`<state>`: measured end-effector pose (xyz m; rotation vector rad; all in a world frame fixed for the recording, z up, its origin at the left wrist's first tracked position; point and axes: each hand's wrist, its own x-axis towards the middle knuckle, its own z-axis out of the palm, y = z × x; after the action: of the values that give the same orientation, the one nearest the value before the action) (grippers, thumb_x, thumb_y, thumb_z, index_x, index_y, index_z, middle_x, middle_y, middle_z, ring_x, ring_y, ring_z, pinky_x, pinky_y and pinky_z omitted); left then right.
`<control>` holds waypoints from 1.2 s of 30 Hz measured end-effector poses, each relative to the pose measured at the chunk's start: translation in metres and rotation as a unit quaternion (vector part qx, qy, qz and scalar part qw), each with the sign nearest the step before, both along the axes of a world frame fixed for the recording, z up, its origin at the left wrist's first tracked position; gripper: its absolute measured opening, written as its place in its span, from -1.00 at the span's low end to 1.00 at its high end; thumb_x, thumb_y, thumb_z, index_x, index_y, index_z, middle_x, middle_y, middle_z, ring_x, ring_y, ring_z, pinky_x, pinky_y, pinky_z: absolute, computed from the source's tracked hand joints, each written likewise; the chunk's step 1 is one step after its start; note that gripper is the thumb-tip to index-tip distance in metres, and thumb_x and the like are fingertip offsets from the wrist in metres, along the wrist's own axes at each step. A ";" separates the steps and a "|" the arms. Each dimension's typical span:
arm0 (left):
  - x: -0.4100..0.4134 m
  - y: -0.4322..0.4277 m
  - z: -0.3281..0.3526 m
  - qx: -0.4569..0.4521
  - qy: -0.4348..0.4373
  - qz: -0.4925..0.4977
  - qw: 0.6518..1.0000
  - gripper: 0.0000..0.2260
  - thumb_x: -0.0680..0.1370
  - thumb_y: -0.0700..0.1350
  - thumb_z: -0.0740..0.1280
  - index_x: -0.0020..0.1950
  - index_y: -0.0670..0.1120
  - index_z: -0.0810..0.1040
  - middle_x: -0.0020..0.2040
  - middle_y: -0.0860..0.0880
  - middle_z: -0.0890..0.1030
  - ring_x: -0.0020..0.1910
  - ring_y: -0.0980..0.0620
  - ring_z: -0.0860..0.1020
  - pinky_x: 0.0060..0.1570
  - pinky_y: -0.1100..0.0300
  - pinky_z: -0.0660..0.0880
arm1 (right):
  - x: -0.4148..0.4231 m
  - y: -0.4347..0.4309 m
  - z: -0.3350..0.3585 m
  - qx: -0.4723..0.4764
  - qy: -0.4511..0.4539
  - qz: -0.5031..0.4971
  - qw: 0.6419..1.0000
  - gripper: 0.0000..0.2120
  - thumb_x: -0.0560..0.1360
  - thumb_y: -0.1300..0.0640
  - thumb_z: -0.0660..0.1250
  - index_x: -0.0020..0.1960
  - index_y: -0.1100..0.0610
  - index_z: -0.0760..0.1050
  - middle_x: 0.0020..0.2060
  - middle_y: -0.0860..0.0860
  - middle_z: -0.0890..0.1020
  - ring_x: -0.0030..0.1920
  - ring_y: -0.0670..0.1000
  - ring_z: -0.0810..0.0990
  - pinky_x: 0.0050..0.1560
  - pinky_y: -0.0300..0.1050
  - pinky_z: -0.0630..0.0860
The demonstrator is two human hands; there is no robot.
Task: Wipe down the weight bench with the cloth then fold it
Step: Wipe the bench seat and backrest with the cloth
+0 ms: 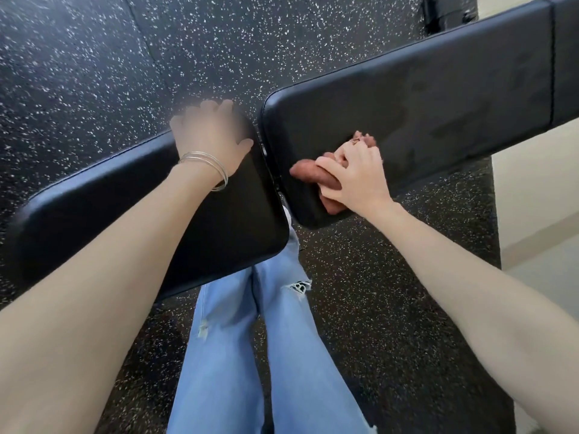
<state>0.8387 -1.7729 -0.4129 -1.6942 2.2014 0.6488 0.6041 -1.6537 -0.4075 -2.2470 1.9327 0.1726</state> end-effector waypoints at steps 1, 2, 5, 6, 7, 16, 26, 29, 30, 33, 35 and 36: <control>-0.001 0.000 0.000 0.002 -0.002 0.001 1.000 -0.40 0.52 0.18 0.24 0.47 -0.05 0.20 0.40 -0.15 0.31 0.34 -0.21 0.28 0.32 -0.10 0.15 | -0.012 0.006 0.000 -0.002 0.005 -0.029 1.000 -0.76 0.39 -0.04 0.33 0.02 0.01 0.57 -0.17 0.14 0.52 -0.13 0.20 0.51 -0.13 0.07 0.44; -0.001 0.000 0.000 0.003 -0.003 0.001 1.000 -0.40 0.52 0.18 0.24 0.47 -0.05 0.20 0.40 -0.15 0.31 0.34 -0.21 0.28 0.32 -0.11 0.14 | -0.021 0.012 0.000 -0.002 0.009 -0.091 0.996 -0.74 0.40 -0.06 0.32 0.03 0.01 0.57 -0.15 0.14 0.52 -0.10 0.20 0.51 -0.11 0.07 0.42; -0.003 0.002 0.000 -0.001 -0.007 0.005 1.000 -0.39 0.52 0.16 0.24 0.48 -0.07 0.20 0.41 -0.16 0.30 0.35 -0.22 0.27 0.34 -0.13 0.12 | -0.025 0.020 -0.002 0.012 0.004 -0.326 0.945 -0.69 0.41 -0.11 0.29 0.11 -0.03 0.52 -0.03 0.11 0.51 0.05 0.18 0.47 0.03 0.07 0.38; -0.004 0.002 -0.001 -0.002 -0.007 0.007 1.000 -0.39 0.51 0.16 0.25 0.48 -0.07 0.20 0.40 -0.17 0.30 0.35 -0.22 0.27 0.34 -0.13 0.12 | -0.017 0.020 -0.003 0.011 0.000 -0.386 0.922 -0.68 0.42 -0.12 0.30 0.12 -0.04 0.50 0.00 0.10 0.50 0.07 0.16 0.45 0.05 0.07 0.38; -0.004 0.002 -0.001 -0.004 -0.006 0.009 1.000 -0.39 0.51 0.15 0.25 0.47 -0.08 0.20 0.40 -0.17 0.30 0.35 -0.23 0.26 0.34 -0.13 0.11 | -0.006 0.019 -0.005 0.005 -0.005 -0.438 0.899 -0.68 0.42 -0.11 0.31 0.14 -0.05 0.48 0.02 0.09 0.49 0.08 0.15 0.44 0.06 0.08 0.38; -0.012 0.002 0.008 0.001 -0.033 0.005 0.999 -0.40 0.50 0.10 0.24 0.46 -0.13 0.20 0.40 -0.22 0.29 0.35 -0.28 0.25 0.35 -0.20 0.11 | 0.092 0.050 -0.002 -0.020 -0.013 -0.367 0.930 -0.73 0.37 -0.03 0.39 0.06 -0.02 0.54 -0.14 0.10 0.51 -0.12 0.18 0.48 -0.18 0.05 0.42; -0.064 -0.003 0.013 0.019 -0.003 -0.041 0.999 -0.34 0.53 0.10 0.21 0.51 -0.20 0.09 0.43 -0.24 0.28 0.40 -0.26 0.26 0.41 -0.18 0.08 | -0.032 0.045 -0.007 -0.026 -0.013 -0.330 0.943 -0.73 0.36 -0.06 0.35 0.04 -0.04 0.54 -0.08 0.10 0.51 -0.03 0.18 0.49 -0.06 0.06 0.42; -0.081 -0.002 0.008 0.036 0.036 -0.033 0.998 -0.33 0.53 0.08 0.23 0.51 -0.21 0.08 0.42 -0.24 0.28 0.38 -0.25 0.28 0.35 -0.11 0.22 | -0.074 0.025 -0.009 -0.035 -0.051 -0.600 0.797 -0.68 0.44 -0.10 0.31 0.17 -0.07 0.45 0.11 0.07 0.46 0.12 0.18 0.44 0.10 0.09 0.38; -0.086 -0.001 0.005 0.042 0.049 -0.020 0.998 -0.32 0.53 0.08 0.24 0.52 -0.21 0.06 0.44 -0.23 0.25 0.39 -0.24 0.26 0.34 -0.10 0.23 | -0.082 0.019 -0.008 -0.043 -0.078 -0.666 0.741 -0.66 0.46 -0.11 0.29 0.21 -0.08 0.42 0.15 0.07 0.44 0.15 0.18 0.43 0.12 0.10 0.37; -0.096 0.001 0.000 0.057 0.062 0.016 0.996 -0.31 0.54 0.08 0.24 0.52 -0.20 0.02 0.50 -0.17 0.13 0.45 -0.22 0.16 0.35 -0.12 0.22 | -0.064 0.013 -0.007 -0.048 -0.076 -0.685 0.723 -0.66 0.47 -0.10 0.29 0.22 -0.07 0.41 0.14 0.06 0.43 0.13 0.18 0.42 0.08 0.10 0.36; -0.102 -0.001 -0.002 0.066 0.064 0.041 0.995 -0.30 0.54 0.07 0.24 0.53 -0.20 0.00 0.52 -0.16 0.09 0.47 -0.21 0.11 0.37 -0.13 0.19 | -0.023 0.024 -0.004 -0.075 -0.063 -0.602 0.792 -0.68 0.43 -0.05 0.34 0.17 -0.04 0.48 0.04 0.08 0.47 0.05 0.18 0.44 -0.01 0.09 0.39; -0.104 -0.002 -0.002 0.068 0.065 0.053 0.994 -0.30 0.54 0.07 0.24 0.53 -0.20 0.00 0.53 -0.15 0.08 0.47 -0.22 0.10 0.38 -0.12 0.18 | -0.002 0.033 -0.002 -0.080 -0.070 -0.552 0.827 -0.70 0.40 -0.01 0.37 0.13 -0.02 0.52 -0.02 0.10 0.48 -0.01 0.19 0.45 -0.08 0.08 0.41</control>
<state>0.7343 -1.7747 -0.4152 -1.7525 2.1084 0.9394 0.6025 -1.6203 -0.4096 -0.8217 2.8306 -0.3108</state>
